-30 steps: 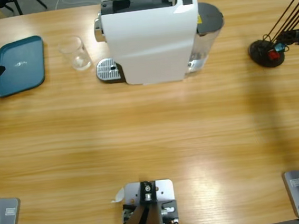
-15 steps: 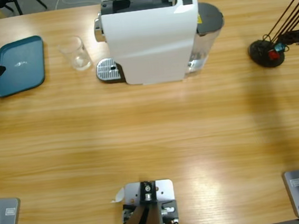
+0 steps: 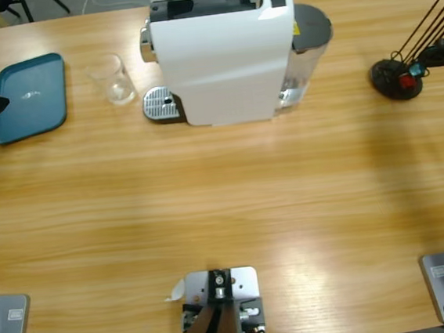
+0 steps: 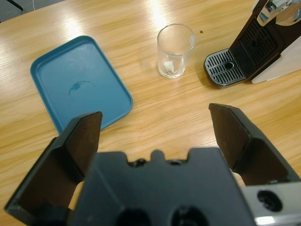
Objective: Pour coffee
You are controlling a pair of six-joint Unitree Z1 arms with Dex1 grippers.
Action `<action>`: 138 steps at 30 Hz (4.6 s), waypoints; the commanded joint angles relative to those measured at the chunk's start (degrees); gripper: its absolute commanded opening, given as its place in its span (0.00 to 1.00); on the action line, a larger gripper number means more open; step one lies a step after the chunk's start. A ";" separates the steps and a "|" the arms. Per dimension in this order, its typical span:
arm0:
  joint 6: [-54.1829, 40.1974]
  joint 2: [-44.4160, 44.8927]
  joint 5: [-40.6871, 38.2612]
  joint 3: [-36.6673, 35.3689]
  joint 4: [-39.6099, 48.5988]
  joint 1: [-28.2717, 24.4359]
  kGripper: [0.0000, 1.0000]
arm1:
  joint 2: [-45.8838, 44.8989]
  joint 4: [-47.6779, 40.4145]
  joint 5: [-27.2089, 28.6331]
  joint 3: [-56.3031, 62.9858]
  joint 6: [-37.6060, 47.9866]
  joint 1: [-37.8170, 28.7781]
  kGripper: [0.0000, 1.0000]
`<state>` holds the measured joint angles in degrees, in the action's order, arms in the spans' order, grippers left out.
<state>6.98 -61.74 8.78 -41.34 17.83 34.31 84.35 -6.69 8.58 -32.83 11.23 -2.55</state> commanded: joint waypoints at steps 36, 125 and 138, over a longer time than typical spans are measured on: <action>-0.39 -1.19 0.98 2.23 -0.78 0.49 0.97 | -19.03 19.11 2.85 -7.09 -0.92 -5.27 0.00; 0.14 -4.18 1.06 2.58 -1.75 0.49 0.97 | 10.98 40.17 19.40 -8.46 63.12 12.30 0.70; 0.22 -4.41 1.06 2.58 -1.75 0.49 0.97 | 13.81 38.59 19.37 -8.57 63.12 13.55 0.69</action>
<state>6.99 -64.34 8.81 -40.81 16.79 34.33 95.26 32.84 27.50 -41.97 75.04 9.39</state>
